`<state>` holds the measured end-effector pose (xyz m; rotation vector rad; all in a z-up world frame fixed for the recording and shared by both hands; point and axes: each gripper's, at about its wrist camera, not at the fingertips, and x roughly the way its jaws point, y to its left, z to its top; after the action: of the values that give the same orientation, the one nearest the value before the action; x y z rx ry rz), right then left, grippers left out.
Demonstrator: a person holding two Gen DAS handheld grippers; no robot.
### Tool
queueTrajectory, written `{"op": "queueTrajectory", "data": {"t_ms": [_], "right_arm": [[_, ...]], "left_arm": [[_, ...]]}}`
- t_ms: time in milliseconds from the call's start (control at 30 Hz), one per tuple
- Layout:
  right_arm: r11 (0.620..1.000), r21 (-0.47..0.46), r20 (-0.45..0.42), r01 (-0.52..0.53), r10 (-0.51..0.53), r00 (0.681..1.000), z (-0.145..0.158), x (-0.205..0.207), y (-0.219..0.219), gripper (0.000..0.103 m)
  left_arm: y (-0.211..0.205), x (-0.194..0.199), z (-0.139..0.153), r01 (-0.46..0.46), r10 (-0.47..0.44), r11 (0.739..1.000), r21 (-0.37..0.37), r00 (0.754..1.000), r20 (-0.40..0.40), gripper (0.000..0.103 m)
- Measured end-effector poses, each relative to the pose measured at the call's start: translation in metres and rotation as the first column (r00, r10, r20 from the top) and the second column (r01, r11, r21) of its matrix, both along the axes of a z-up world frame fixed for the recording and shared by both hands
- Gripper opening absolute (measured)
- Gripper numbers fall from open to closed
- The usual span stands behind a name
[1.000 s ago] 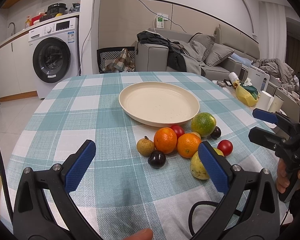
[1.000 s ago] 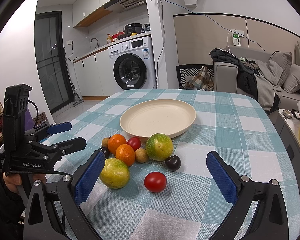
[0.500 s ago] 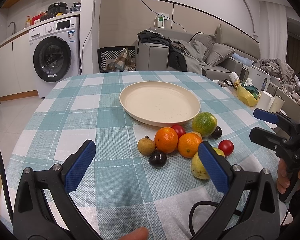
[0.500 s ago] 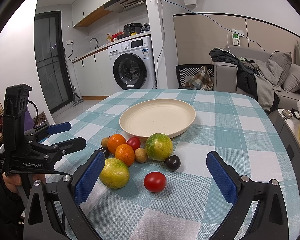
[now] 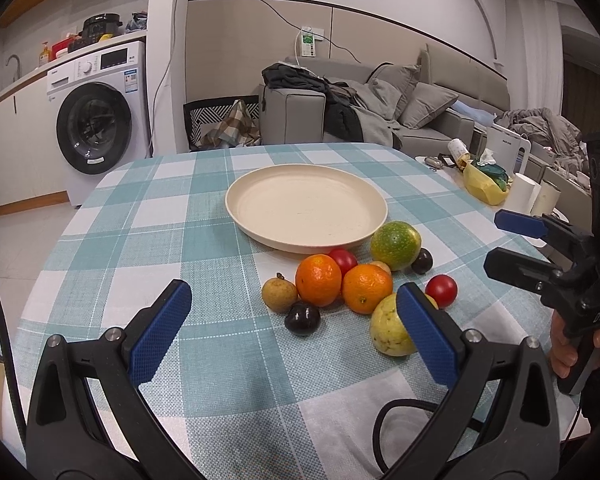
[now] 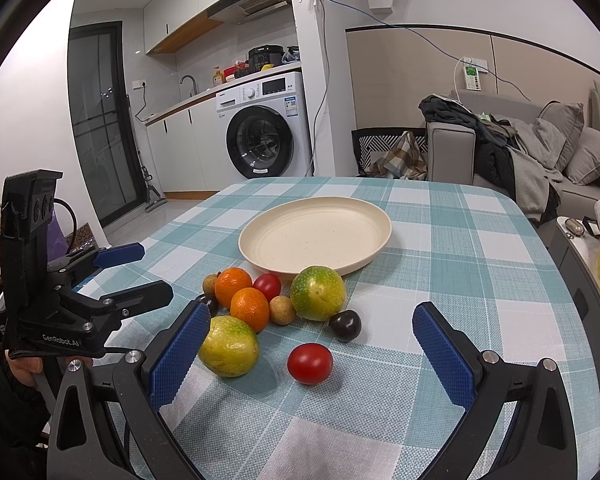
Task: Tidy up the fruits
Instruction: 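Close the left gripper on the yellow-green guava while the right gripper grasps the red tomato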
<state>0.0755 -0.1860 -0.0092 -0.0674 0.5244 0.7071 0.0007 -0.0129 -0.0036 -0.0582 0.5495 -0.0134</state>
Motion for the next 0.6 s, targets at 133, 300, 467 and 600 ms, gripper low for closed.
{"op": "queueTrajectory", "data": {"t_ms": [133,300,467,600], "right_arm": [[1.000,-0.003,-0.005,0.000,0.000,1.000,-0.003,-0.001,-0.001,0.103],[1.000,-0.019,-0.018,0.008,-0.008,1.000,-0.007,0.001,0.000,0.103],[0.996,-0.073,-0.046,0.046,-0.049,0.998,-0.011,0.008,0.005,0.103],[0.994,-0.095,-0.074,0.050,-0.057,0.996,-0.014,0.012,0.004,0.103]], "left_arm": [[-0.001,0.001,0.002,0.006,-0.006,1.000,0.005,1.000,0.000,0.102],[-0.002,0.001,0.003,0.002,-0.002,1.000,0.013,1.000,-0.009,0.102],[-0.005,0.003,0.002,0.005,-0.005,1.000,0.012,0.999,-0.032,0.102],[-0.008,0.006,0.000,0.014,-0.014,1.000,-0.010,0.998,-0.058,0.102]]}}
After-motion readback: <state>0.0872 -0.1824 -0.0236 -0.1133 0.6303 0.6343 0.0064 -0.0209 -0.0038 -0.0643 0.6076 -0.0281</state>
